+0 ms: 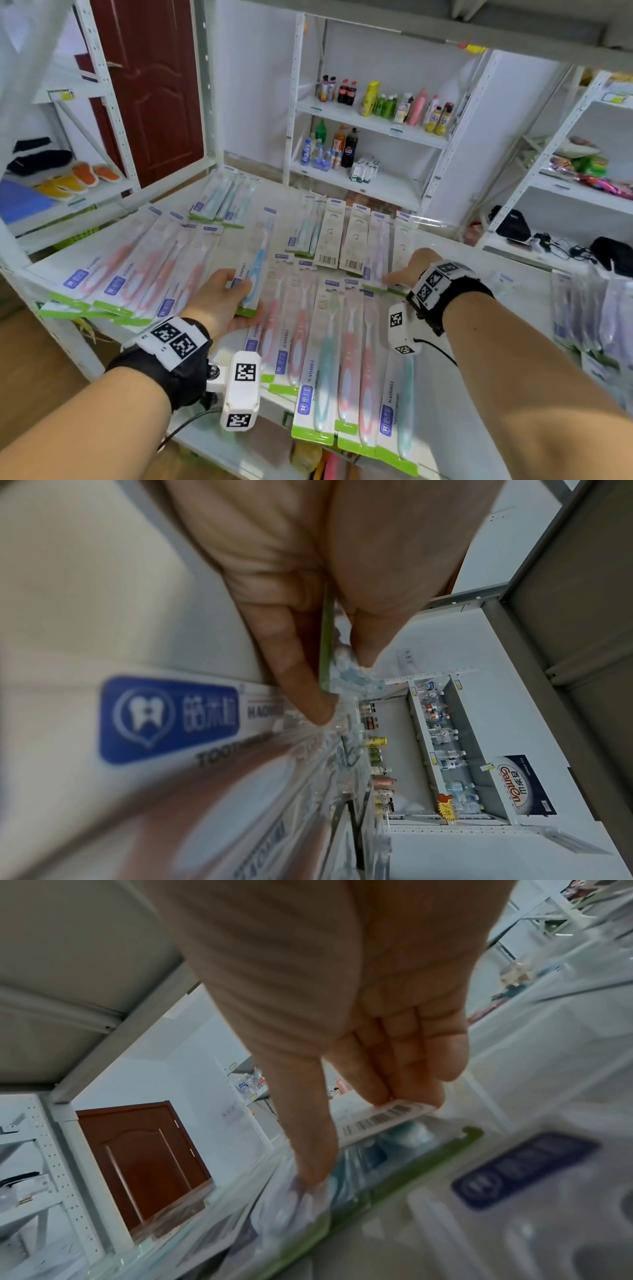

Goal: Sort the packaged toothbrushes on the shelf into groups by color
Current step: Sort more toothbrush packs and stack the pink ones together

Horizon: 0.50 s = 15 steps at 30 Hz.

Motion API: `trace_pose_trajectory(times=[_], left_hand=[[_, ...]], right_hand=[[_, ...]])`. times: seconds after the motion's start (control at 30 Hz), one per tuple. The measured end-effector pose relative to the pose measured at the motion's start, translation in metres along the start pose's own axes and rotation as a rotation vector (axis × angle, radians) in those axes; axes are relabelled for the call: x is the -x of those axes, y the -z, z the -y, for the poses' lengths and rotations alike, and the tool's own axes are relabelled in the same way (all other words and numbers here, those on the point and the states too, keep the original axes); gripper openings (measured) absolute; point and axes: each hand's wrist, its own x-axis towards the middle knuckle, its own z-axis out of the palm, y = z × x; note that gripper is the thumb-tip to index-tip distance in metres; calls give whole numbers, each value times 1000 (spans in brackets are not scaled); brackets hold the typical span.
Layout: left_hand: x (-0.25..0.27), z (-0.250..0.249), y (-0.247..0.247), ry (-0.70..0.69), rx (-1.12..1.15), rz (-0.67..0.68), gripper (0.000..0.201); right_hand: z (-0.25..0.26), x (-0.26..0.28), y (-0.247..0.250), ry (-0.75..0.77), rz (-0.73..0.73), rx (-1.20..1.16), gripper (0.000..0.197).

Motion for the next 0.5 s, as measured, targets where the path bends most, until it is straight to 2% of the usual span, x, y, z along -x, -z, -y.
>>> trace_pose_trajectory(times=[0.07, 0.2, 0.33, 0.43, 0.5], left_hand=[[1, -1, 0, 10, 12, 11, 7], [2, -2, 1, 18, 18, 18, 8], [4, -2, 1, 15, 17, 25, 7], [4, -2, 1, 12, 21, 28, 5], [4, -2, 1, 9, 10, 30, 8]], right_hand=[[-4, -8, -1, -1, 4, 23, 54], [-20, -15, 3, -57, -47, -58, 30], [-29, -7, 14, -133, -53, -187, 21], [-36, 2, 18, -151, 39, -385, 10], [-42, 9, 20, -143, 83, -540, 12]])
